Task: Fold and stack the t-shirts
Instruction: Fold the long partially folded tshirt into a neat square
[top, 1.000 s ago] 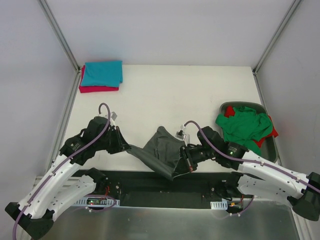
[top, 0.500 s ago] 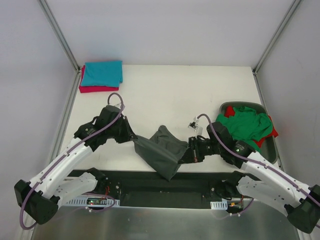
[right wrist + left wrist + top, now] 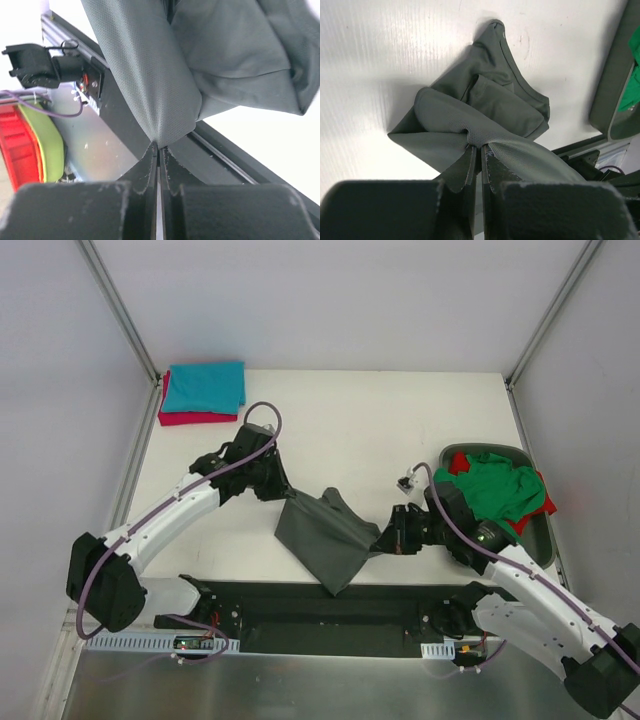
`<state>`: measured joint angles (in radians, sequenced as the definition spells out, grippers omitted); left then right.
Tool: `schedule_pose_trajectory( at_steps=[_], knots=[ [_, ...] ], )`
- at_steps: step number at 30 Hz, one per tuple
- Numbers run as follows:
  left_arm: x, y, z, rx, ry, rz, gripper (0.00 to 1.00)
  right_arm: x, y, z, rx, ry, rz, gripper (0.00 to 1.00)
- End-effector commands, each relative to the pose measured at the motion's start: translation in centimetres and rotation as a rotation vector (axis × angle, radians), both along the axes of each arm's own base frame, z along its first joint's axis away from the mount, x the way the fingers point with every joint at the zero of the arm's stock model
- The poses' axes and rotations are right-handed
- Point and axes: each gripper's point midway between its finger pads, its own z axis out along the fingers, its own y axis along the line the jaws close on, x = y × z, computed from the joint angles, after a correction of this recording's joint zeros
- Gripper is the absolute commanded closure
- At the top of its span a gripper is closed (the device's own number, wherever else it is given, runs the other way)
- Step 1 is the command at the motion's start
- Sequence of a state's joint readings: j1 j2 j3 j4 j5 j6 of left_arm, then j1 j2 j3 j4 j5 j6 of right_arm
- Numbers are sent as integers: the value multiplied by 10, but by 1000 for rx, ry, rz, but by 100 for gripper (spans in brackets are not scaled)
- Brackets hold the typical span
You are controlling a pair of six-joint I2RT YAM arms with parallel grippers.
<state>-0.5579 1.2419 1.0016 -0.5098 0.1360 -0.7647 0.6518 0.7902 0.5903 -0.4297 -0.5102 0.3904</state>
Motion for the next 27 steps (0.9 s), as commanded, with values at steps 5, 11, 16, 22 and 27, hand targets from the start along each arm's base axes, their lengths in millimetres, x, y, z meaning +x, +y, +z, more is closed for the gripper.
schedule_pose_trajectory(
  at_steps=[5,11,16,22,27],
  knots=[
    [46,-19,-1,42,-57,-12,100,11,-30,-25,-145,-8,-106,100],
    [67,-37,-22,74,-17,-35,100,24,-44,-38,-204,-17,-177,99],
    [79,-47,-43,98,33,-43,100,39,-60,-53,-288,-22,-229,99],
    [88,-48,-62,137,57,-32,100,58,-58,-66,-282,-4,-251,99],
    [91,-44,-72,167,68,-5,100,71,-58,-72,-290,13,-256,95]
  ],
)
